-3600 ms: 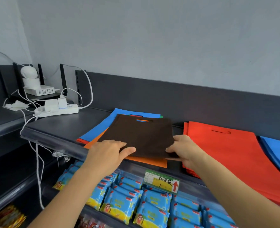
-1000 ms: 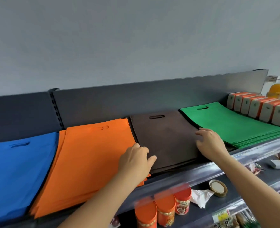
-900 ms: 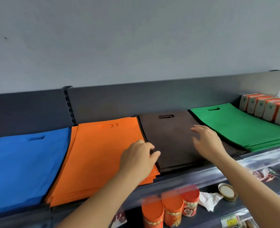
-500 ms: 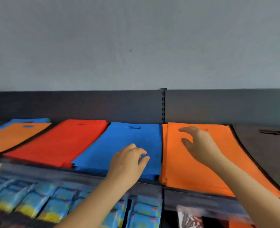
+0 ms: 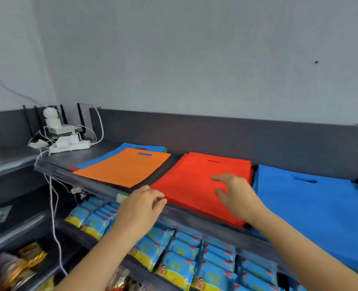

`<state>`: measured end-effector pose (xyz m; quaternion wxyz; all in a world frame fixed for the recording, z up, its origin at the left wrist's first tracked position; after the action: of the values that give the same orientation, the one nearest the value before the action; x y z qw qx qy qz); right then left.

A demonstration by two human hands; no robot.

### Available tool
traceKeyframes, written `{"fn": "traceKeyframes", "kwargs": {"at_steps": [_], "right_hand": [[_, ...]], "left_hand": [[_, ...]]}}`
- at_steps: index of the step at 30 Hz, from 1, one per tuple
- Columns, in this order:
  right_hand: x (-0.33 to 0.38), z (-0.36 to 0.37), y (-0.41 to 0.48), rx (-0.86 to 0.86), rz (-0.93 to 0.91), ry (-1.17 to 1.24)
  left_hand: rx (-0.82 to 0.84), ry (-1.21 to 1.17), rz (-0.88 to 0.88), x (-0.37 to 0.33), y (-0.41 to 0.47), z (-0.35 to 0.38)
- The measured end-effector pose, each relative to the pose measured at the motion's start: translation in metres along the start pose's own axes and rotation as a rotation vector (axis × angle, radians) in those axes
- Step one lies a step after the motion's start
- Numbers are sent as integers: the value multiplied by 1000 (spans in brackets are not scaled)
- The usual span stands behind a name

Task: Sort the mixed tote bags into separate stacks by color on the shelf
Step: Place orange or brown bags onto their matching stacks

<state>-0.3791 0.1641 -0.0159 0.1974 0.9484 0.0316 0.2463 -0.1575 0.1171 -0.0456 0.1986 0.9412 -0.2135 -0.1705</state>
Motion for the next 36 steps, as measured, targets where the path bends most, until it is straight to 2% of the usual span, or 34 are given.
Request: {"fn": "traceKeyframes", "kwargs": {"at_steps": [5,10,18,22,25,29,31,33,36], "right_hand": [[49,58,44,61,-88,25],[82,111,94,216,-178,-2],[96,178,176,556,-284,-219],[92,199,198,661,-354,-188],[91,205,215,627,-387,-119],[87,203,236,556,-291,-40],[84,204,243,536,-230,-19],[85,204,248,520,-198,-33],[85,204,248,523,-124,3]], "left_hand": [[-26,30,-150,101,8,-15],[-19,89,-185,152,20,-17],[174,129,-85,193,73,-7],[276,113,-117,215,104,1],[369,106,-151,227,117,10],[449,-10,-165,238,119,16],[482,21,-164,246,122,15],[464,67,-156,253,126,16],[349,111,-92,252,133,16]]}}
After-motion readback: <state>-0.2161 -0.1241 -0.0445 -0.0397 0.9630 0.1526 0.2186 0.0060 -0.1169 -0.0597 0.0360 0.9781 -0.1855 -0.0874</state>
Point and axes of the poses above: each hand's wrist, its own y-axis towards the middle knuckle, its own z-axis out of the palm, x = y × z, the point moved 4 cm from there along y, towards the middle knuckle, and after that the axes turned 4 degrees about y, right-handed, at the moved point
